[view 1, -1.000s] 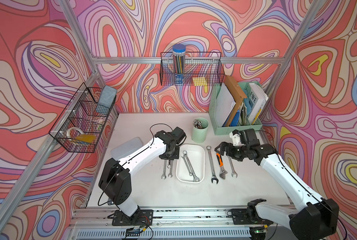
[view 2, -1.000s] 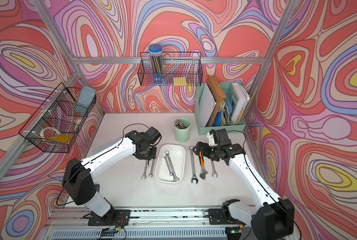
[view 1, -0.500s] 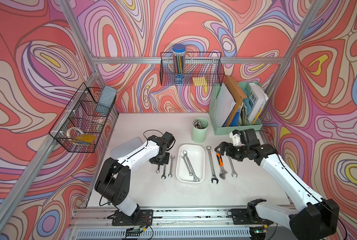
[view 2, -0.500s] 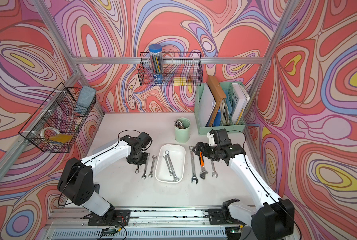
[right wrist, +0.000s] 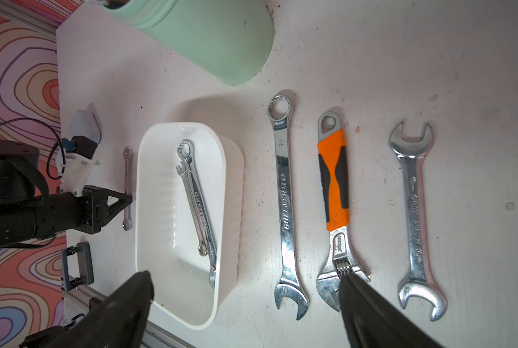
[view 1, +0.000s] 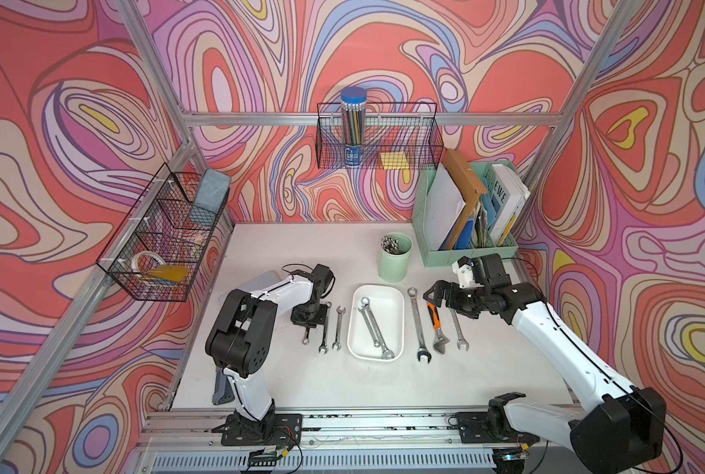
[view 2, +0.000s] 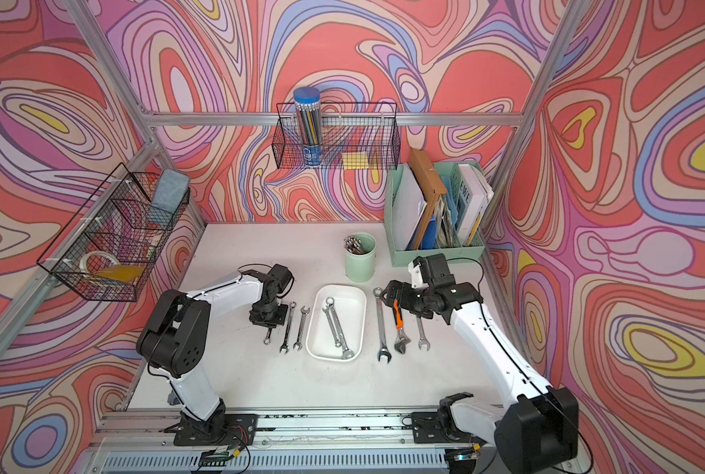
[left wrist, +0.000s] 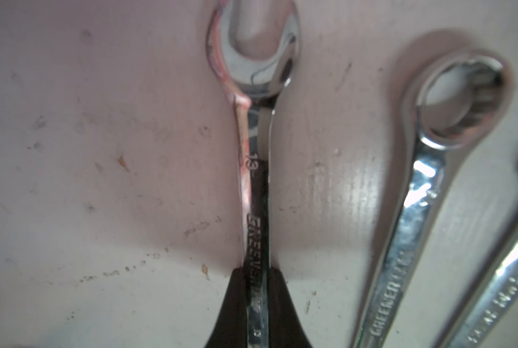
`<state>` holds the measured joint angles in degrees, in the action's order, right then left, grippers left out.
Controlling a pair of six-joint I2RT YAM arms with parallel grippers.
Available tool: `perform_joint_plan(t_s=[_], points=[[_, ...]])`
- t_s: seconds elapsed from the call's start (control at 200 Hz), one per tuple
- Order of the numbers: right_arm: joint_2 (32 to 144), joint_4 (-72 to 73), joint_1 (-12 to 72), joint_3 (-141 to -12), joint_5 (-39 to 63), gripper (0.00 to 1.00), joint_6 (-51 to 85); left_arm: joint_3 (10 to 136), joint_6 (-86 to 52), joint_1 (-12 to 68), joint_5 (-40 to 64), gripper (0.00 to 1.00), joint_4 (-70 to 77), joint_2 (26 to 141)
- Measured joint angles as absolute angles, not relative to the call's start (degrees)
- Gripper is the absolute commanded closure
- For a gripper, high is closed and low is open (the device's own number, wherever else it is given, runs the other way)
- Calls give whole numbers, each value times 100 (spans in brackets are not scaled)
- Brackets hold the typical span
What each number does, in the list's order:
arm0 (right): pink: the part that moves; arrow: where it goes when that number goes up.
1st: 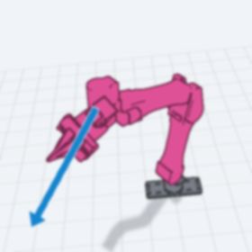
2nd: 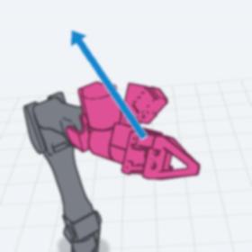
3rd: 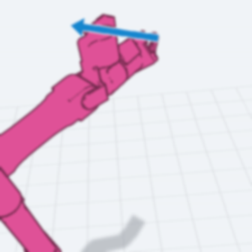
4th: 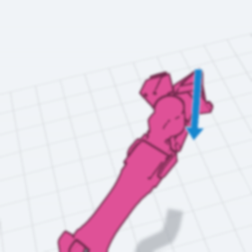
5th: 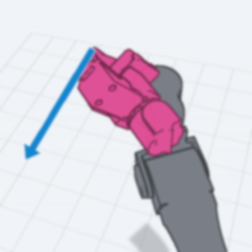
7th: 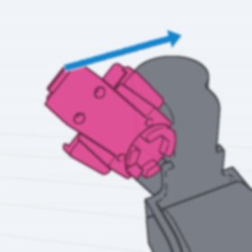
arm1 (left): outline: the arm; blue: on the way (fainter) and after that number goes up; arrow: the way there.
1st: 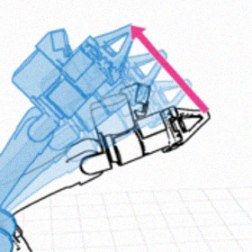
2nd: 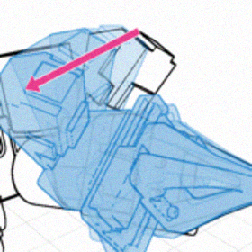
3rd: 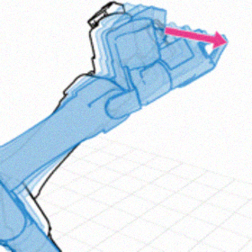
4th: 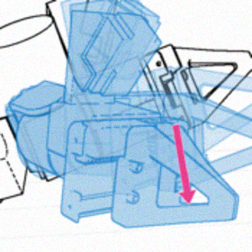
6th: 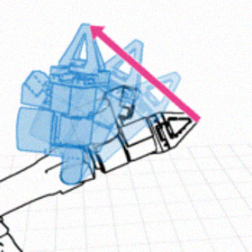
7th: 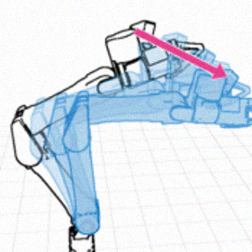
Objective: Take out the wrench from the storage box
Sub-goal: Place the wrench at the center of the board.
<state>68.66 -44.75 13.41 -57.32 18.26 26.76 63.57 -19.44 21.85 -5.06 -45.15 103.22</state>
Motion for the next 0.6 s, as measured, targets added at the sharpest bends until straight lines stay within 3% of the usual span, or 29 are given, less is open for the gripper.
perform_joint_plan(t_s=[0.11,0.355,0.601], points=[[6910,-4473,1341,-5732,1826,2,2689,6364,-1922,2165,-462,95,-4519,10331],[6960,-4469,1341,-5734,1828,2,2692,6364,-1892,2165,-301,74,-4512,10324],[6980,-4464,1341,-5771,1828,2,2709,6366,-1885,2167,-145,63,-4525,10289]])
